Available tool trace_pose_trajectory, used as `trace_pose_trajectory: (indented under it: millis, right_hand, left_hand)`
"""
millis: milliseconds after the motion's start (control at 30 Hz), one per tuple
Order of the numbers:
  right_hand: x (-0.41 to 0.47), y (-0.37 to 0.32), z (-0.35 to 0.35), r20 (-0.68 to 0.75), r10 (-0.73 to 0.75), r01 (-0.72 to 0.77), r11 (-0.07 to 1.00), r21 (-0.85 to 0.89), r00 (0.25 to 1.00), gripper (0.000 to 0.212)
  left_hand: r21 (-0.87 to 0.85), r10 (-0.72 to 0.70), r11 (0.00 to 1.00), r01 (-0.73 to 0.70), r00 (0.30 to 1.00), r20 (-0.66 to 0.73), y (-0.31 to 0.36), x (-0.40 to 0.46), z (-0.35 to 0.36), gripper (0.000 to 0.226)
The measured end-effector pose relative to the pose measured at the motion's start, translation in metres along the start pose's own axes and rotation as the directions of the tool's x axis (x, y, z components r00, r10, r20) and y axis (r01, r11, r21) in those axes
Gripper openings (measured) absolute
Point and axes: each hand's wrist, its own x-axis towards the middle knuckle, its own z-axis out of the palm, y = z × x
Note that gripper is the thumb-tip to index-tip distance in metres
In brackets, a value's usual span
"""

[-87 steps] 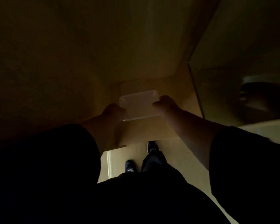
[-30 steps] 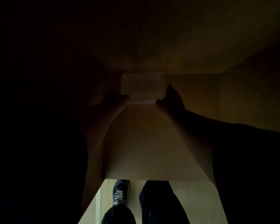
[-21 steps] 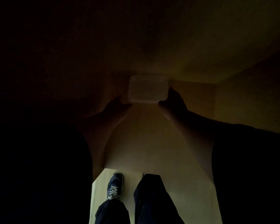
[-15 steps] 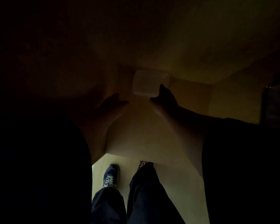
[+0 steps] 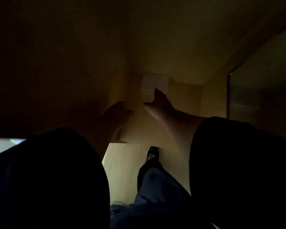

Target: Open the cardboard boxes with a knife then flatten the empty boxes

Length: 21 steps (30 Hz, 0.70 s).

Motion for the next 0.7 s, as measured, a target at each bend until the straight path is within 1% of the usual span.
trace_pose_trajectory:
  millis: [100,200,233,300,367,467,567,667,700]
  right_hand:
    - [-0.051,-0.006,-0.004,-0.034,-0.032,0.031,0.999,-0.009,0.999,0.091]
    - [-0.105,-0.009,0.003,-0.078,-0.113,0.113,0.994,0.003,0.991,0.081]
    - [-0.12,-0.009,0.009,-0.066,-0.126,0.126,0.992,-0.004,0.99,0.083]
    - [-0.152,-0.016,0.024,-0.007,-0.1,0.1,0.993,-0.068,0.995,0.089]
    - [-0.178,-0.025,0.042,0.056,-0.106,0.114,0.98,-0.161,0.993,0.091]
    - [-0.212,-0.043,0.072,0.185,-0.17,0.22,0.929,-0.298,0.968,0.087]
    - [-0.235,-0.068,0.105,0.311,-0.248,0.369,0.823,-0.433,0.918,0.087]
    - [-0.255,-0.099,0.133,0.392,-0.306,0.478,0.73,-0.487,0.867,0.088]
    - [-0.259,-0.111,0.143,0.435,-0.324,0.524,0.694,-0.494,0.84,0.088]
  left_hand:
    - [0.071,0.079,0.994,-0.08,0.997,0.012,-0.011,-0.041,-0.013,0.063]
    - [0.078,0.133,0.988,-0.132,0.991,-0.004,-0.03,-0.092,-0.022,0.064]
    - [0.09,0.148,0.985,-0.147,0.989,-0.009,-0.039,-0.114,-0.025,0.062]
    - [0.108,0.189,0.977,-0.185,0.982,-0.022,-0.069,-0.15,-0.027,0.058]
    - [0.119,0.211,0.971,-0.208,0.977,-0.017,-0.105,-0.176,-0.031,0.063]
    - [0.073,0.146,0.987,-0.143,0.988,-0.041,-0.165,-0.202,-0.034,0.073]
    - [0.027,0.063,0.998,-0.06,0.993,-0.1,-0.226,-0.233,-0.039,0.075]
    - [-0.015,-0.028,1.0,0.027,0.991,-0.134,-0.281,-0.264,-0.042,0.077]
    - [-0.032,-0.061,0.998,0.056,0.986,-0.153,-0.301,-0.273,-0.043,0.078]
